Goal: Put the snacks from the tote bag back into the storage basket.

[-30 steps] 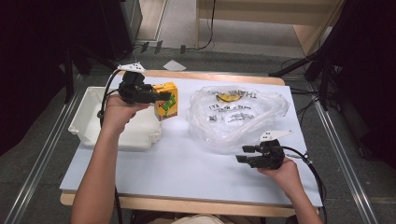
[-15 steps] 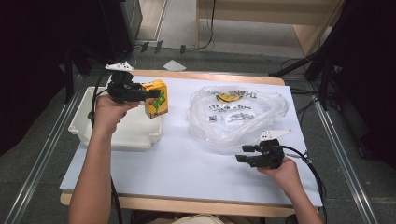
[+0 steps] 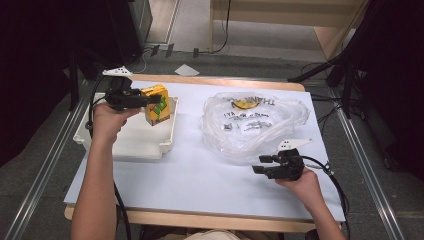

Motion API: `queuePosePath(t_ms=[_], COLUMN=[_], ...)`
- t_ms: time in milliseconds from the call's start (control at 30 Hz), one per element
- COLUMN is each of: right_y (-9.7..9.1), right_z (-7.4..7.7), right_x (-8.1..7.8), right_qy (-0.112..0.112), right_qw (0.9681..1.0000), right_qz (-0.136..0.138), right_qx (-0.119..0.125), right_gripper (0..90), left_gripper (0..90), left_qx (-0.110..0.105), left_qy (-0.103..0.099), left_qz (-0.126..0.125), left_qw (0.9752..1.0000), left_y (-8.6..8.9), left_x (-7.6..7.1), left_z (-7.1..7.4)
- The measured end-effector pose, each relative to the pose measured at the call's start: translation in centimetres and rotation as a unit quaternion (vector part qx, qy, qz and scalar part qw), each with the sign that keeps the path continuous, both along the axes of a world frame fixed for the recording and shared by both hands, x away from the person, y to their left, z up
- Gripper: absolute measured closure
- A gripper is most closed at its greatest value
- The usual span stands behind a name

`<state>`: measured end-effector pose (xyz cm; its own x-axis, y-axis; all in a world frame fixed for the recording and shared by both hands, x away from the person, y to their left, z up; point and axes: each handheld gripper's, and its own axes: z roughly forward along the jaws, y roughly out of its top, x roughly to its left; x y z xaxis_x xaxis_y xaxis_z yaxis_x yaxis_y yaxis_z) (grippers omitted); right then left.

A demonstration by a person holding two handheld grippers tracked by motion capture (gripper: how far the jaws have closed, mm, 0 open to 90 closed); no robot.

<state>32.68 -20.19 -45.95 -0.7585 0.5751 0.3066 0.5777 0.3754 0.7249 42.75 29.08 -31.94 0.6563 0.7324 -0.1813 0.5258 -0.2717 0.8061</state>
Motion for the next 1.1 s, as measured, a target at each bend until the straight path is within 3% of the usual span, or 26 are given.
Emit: queuePosePath(t_ms=[133, 500, 1100], right_y=[0.0, 0.1, 0.1], right_z=[0.0, -0.1, -0.1], right_x=[0.0, 0.0, 0.0], right_qy=[0.000, 0.003, 0.002], right_qw=[1.0000, 1.0000, 1.0000], right_qz=[0.000, 0.001, 0.001], right_qx=[-0.001, 0.000, -0.002], right_gripper=[44.8, 44.7, 44.4], left_gripper=[52.5, 52.5, 52.5], left_qx=[-0.006, 0.004, 0.025], left_qy=[0.000, 0.008, 0.032], left_qz=[0.010, 0.036, 0.056], left_qw=[0.9999, 0.9993, 0.9976], left_y=[0.6, 1.5, 0.7], left_x=[0.2, 0.9, 2.6], left_z=[-0.4, -1.7, -5.0])
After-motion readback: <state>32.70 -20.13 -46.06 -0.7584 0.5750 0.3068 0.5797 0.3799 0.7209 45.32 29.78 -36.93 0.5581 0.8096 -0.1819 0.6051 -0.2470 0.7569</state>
